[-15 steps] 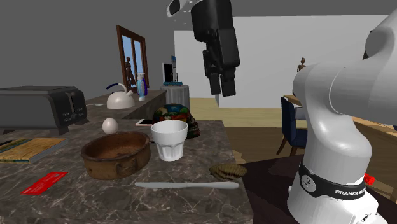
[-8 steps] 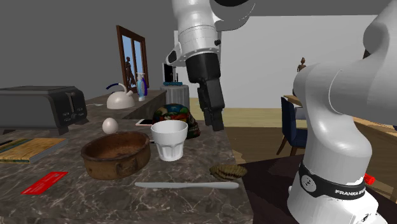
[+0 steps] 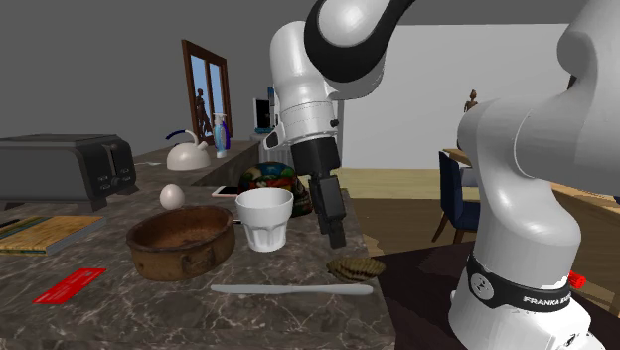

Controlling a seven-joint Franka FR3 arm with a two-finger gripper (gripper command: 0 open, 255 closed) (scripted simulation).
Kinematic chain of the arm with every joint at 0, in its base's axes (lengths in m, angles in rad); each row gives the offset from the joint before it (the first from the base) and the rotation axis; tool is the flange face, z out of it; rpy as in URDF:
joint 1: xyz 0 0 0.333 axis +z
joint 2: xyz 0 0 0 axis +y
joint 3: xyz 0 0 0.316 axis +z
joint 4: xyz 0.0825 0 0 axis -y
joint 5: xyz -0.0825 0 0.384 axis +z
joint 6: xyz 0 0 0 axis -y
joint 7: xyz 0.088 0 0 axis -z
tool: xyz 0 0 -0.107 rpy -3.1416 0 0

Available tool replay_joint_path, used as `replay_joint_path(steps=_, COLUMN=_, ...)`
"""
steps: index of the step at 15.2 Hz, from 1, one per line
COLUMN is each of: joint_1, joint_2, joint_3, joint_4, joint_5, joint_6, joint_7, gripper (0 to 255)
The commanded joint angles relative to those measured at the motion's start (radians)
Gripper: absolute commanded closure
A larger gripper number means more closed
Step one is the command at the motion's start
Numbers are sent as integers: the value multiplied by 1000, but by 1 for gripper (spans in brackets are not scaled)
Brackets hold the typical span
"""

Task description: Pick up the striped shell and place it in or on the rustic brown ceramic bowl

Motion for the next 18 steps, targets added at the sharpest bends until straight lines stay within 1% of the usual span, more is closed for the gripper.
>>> replay_joint_path(steps=1, joint_1=4, joint_2=13, joint_3=-4, joint_4=-19, joint_5=4, joint_6=33, joint_7=-6, gripper=0)
replay_joint_path(steps=4, joint_1=14, joint_2=36, joint_3=-10, joint_4=-43, joint_5=13, joint_6=78, joint_7=-13, gripper=0)
replay_joint_path(steps=11, joint_1=14, joint_2=36, joint_3=-10, joint_4=-43, joint_5=13, joint_6=78, joint_7=-13, gripper=0)
replay_joint_path(steps=12, joint_1=14, joint_2=36, joint_3=-10, joint_4=-43, joint_5=13, joint_6=78, joint_7=-13, gripper=255)
replay_joint_path(steps=18, joint_1=14, joint_2=36, joint_3=-10, joint_4=-43, joint_5=13, joint_6=78, joint_7=-13, gripper=255)
